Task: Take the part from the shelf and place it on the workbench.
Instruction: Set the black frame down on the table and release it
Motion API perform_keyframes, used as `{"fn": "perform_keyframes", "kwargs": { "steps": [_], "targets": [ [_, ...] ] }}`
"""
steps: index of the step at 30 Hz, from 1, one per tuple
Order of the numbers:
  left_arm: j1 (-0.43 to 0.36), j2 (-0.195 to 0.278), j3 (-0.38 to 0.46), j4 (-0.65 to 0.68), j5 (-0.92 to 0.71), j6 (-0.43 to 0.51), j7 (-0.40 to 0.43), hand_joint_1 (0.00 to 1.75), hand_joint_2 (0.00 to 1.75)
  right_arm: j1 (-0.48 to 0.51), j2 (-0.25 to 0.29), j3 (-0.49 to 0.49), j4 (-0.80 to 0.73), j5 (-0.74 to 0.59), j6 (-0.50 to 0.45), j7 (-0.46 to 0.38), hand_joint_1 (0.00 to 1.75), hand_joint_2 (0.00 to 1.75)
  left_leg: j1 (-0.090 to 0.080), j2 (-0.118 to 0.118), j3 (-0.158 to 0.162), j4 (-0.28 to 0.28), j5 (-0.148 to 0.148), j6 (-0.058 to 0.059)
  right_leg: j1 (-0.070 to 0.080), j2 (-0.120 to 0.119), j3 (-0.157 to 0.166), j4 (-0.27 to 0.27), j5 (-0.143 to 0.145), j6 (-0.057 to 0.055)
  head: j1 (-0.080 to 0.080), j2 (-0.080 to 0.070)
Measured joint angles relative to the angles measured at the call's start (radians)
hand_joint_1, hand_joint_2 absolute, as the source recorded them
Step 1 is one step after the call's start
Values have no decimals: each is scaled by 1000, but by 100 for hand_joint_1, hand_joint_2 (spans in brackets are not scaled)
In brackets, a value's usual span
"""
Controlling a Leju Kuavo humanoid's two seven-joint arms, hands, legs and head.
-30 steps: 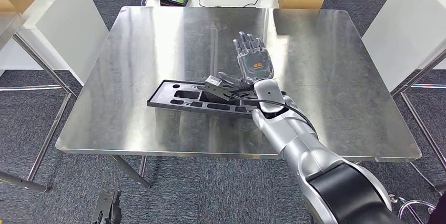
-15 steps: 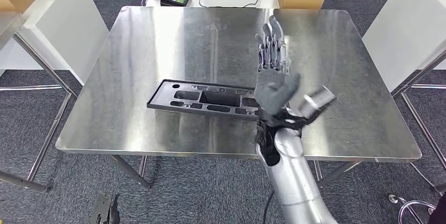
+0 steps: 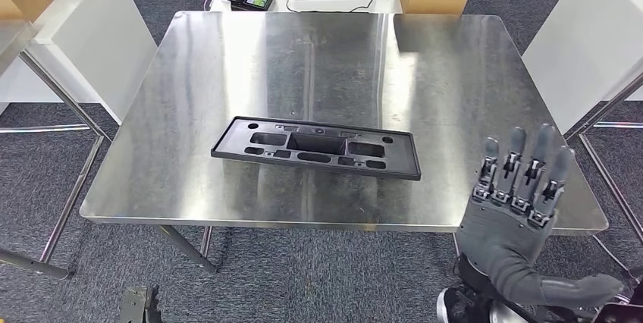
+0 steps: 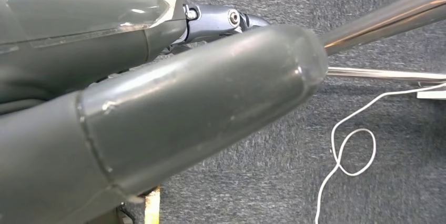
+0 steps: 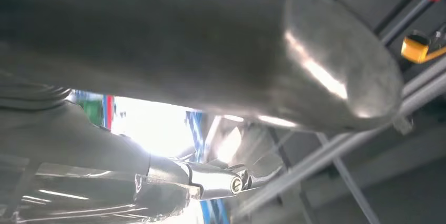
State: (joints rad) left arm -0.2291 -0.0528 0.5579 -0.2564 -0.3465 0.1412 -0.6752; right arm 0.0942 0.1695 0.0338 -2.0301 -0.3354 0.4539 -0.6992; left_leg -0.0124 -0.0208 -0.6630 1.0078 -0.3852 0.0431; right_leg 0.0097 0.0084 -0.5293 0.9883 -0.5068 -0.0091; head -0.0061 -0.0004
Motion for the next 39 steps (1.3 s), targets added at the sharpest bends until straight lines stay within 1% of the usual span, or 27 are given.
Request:
{"fn": "perform_keyframes", "kwargs": {
  "steps": [5, 9, 14, 16, 17, 18, 20, 21, 22, 23, 24, 25, 26, 27, 28, 29, 30, 31, 32, 33, 35, 36, 37, 38, 39],
  "targets": [
    [1, 2, 0, 0, -1, -17, -17, 0, 0, 51, 37, -110, -24, -21, 20, 0, 0, 0, -1, 0, 3, 1, -3, 0, -1, 0, 4, 0, -1, -1, 0, 0],
    [3, 6, 0, -3, -1, -25, -23, 0, 0, 80, 59, -166, -23, -53, 23, 0, 0, 0, -4, 0, 5, 2, -7, 4, -3, 0, 11, -1, -3, 3, 0, 0],
    [2, 13, -1, -9, 1, -26, -25, 0, 0, 91, 62, -187, -2, -82, -7, 0, 0, 0, -8, 0, 10, 3, -15, 17, -7, 0, 17, -6, -8, 12, -1, 0],
    [2, 14, -1, -10, 1, -26, -25, 0, 0, 92, 61, -189, 4, -86, -11, 0, 0, 0, -1, 2, 24, -12, -10, 24, -5, 0, 21, 0, -18, 16, 0, 0],
    [1, 14, -1, -10, 1, -26, -25, 0, 0, 92, 61, -190, 7, -90, -16, 0, 0, 0, 3, 3, 31, -20, -7, 27, -5, -1, 14, 24, -34, 16, 1, 0],
    [1, 14, -1, -10, 3, -26, -25, 0, 0, 92, 59, -190, 10, -97, -26, 0, 0, 0, 6, 4, 36, -25, -4, 29, -6, -1, -4, 68, -59, 14, 2, 0],
    [0, 14, -1, -10, 8, -26, -25, 0, 0, 94, 52, -191, 20, -118, -53, 0, 0, 0, 7, 5, 36, -26, -4, 29, -14, -1, -67, 194, -119, 14, 3, 0],
    [2, 14, -1, -10, 12, -26, -25, 0, 0, 94, 46, -191, 27, -130, -67, 0, 0, 0, 8, 5, 35, -26, -4, 29, -19, -1, -93, 243, -135, 19, 3, 0],
    [4, 13, -1, -10, 16, -26, -25, 0, 0, 95, 39, -191, 35, -141, -78, 0, 0, 0, 10, 5, 34, -25, -4, 28, -25, -1, -103, 261, -135, 29, 3, 0],
    [6, 12, -1, -11, 18, -26, -25, 0, 0, 94, 33, -191, 42, -150, -88, 0, 0, 0, 13, 6, 33, -25, -3, 26, -31, -2, -92, 239, -118, 42, 3, 0],
    [7, 10, -1, -12, 19, -26, -25, 0, 0, 94, 28, -192, 48, -155, -96, 0, 0, 0, 17, 6, 32, -24, -1, 22, -38, -2, -63, 183, -91, 57, 3, 0],
    [8, 10, -1, -14, 19, -27, -25, 0, 0, 93, 25, -192, 52, -157, -103, 0, 0, 0, 19, 5, 31, -22, 0, 15, -45, -5, -26, 109, -63, 70, 4, 0],
    [9, 9, -1, -15, 19, -27, -25, 0, 0, 92, 23, -192, 55, -159, -109, 0, 0, 0, 21, 4, 29, -21, 1, 7, -47, -6, 5, 53, -35, 78, 5, 0],
    [8, 9, -1, -17, 19, -27, -25, 0, 0, 92, 22, -193, 56, -160, -113, 0, 0, 0, 21, 3, 28, -16, 2, -1, -47, -7, 22, 16, -16, 79, 6, 0],
    [8, 9, -1, -18, 19, -27, -25, 0, 0, 92, 21, -195, 58, -161, -115, 0, 0, 0, 20, 1, 25, -10, 3, -8, -47, -7, 29, 5, -7, 75, 5, 0],
    [7, 9, -2, -19, 19, -27, -25, 0, 0, 94, 21, -196, 60, -161, -116, 0, 0, 0, 22, 0, 21, -4, 3, -13, -48, -6, 25, 14, -1, 68, 4, 0],
    [6, 9, -2, -19, 19, -27, -25, 0, 0, 94, 21, -198, 61, -160, -116, 0, 0, 0, 25, 0, 17, 4, 2, -19, -52, -5, 14, 19, -3, 63, 2, 0],
    [6, 9, -2, -19, 19, -27, -25, 0, 0, 94, 21, -200, 63, -160, -116, 0, 0, 0, 28, 1, 10, 15, -7, -25, -56, -5, 10, 28, -4, 57, 0, 0],
    [6, 9, -2, -19, 19, -26, -25, 0, 0, 95, 21, -201, 64, -159, -116, 1, 0, 0, 32, 5, 1, 36, -30, -30, -56, -6, 2, 34, -3, 51, -2, 0],
    [6, 9, -2, -19, 19, -26, -25, 0, 0, 94, 21, -203, 64, -158, -116, 1, 0, 0, 33, 9, -11, 71, -66, -34, -53, -7, -6, 38, 0, 44, -3, 0],
    [4, 9, -3, -19, 19, -26, -25, 0, 0, 94, 22, -205, 65, -155, -116, 1, 0, 0, 33, 16, -40, 174, -154, -33, -44, -9, -18, 41, 8, 27, -5, 0],
    [3, 8, -3, -19, 19, -26, -25, 0, 0, 94, 23, -206, 65, -151, -117, 1, 0, 0, 33, 17, -49, 222, -180, -32, -39, -10, -25, 42, 14, 21, -5, 0],
    [3, 8, -3, -19, 19, -26, -25, 0, 0, 94, 24, -208, 65, -146, -119, 1, 0, 0, 33, 18, -45, 247, -186, -29, -34, -11, -34, 45, 18, 18, -5, 0],
    [2, 8, -4, -19, 19, -26, -25, 0, 0, 94, 25, -209, 65, -140, -121, 1, 0, 0, 33, 18, -24, 240, -175, -26, -30, -11, -41, 48, 20, 17, -5, 0],
    [2, 7, -4, -19, 19, -27, -25, 0, 0, 94, 27, -211, 65, -134, -124, 1, 0, 0, 33, 18, 14, 198, -154, -23, -28, -11, -47, 51, 23, 17, -5, 0]
  ]
}}
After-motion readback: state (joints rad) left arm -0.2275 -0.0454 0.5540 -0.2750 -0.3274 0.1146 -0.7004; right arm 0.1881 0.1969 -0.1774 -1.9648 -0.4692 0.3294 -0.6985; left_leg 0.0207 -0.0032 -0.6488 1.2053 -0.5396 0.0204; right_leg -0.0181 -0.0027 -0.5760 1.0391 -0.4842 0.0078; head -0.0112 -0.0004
